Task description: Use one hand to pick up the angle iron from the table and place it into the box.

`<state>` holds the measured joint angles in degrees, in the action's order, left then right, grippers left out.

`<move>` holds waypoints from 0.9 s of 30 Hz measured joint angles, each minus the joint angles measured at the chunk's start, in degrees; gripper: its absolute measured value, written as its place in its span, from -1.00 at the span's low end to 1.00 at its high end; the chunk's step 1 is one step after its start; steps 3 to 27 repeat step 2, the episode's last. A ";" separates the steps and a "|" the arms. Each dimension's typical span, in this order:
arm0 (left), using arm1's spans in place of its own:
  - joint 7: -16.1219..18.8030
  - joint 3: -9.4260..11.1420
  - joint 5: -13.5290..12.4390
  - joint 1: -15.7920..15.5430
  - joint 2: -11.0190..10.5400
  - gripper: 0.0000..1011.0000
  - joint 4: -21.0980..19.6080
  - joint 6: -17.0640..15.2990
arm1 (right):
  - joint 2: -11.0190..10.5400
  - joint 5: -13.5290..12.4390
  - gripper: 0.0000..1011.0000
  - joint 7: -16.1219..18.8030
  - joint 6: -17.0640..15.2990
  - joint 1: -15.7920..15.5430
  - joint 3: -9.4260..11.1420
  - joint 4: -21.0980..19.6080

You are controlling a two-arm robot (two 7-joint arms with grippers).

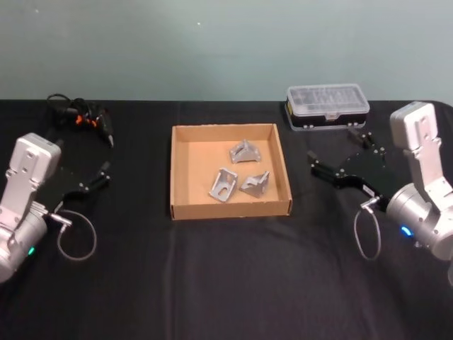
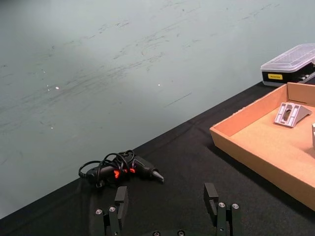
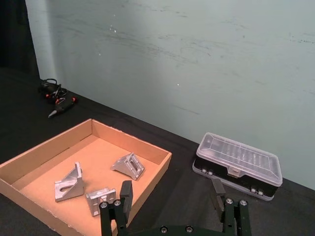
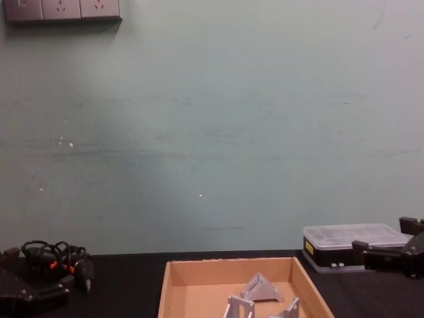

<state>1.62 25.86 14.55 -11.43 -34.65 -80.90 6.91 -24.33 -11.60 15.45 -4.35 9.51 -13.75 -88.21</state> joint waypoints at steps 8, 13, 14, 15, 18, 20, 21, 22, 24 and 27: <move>0.00 0.00 0.00 0.00 0.00 1.00 0.00 0.00 | 0.01 0.00 0.98 0.03 -0.12 0.08 -0.07 0.02; 0.00 0.00 0.00 0.00 0.00 1.00 0.00 0.00 | 0.01 0.00 0.98 0.03 -0.12 0.08 -0.07 0.02; 0.00 0.00 0.00 0.00 0.00 1.00 0.00 0.00 | 0.01 0.00 0.98 0.03 -0.12 0.08 -0.07 0.02; 0.00 0.00 0.00 0.00 0.00 1.00 0.00 0.00 | 0.01 0.00 0.98 0.03 -0.12 0.08 -0.07 0.02; 0.00 0.00 0.00 0.00 0.00 1.00 0.00 0.00 | 0.01 0.00 0.98 0.03 -0.12 0.08 -0.07 0.02; 0.00 0.00 0.00 0.00 0.00 1.00 0.00 0.00 | 0.01 0.00 0.98 0.03 -0.12 0.08 -0.07 0.02; 0.00 0.00 0.00 0.00 0.00 1.00 0.00 0.00 | 0.01 0.00 0.98 0.03 -0.12 0.08 -0.07 0.02; 0.00 0.00 0.00 0.00 0.00 1.00 0.00 0.00 | 0.01 0.00 0.98 0.03 -0.12 0.08 -0.07 0.02; 0.00 0.00 0.00 0.00 0.00 1.00 0.00 0.00 | 0.01 0.00 0.98 0.03 -0.12 0.08 -0.07 0.02; 0.00 0.00 0.00 0.00 0.00 1.00 0.00 0.00 | 0.01 0.00 0.98 0.03 -0.12 0.08 -0.07 0.02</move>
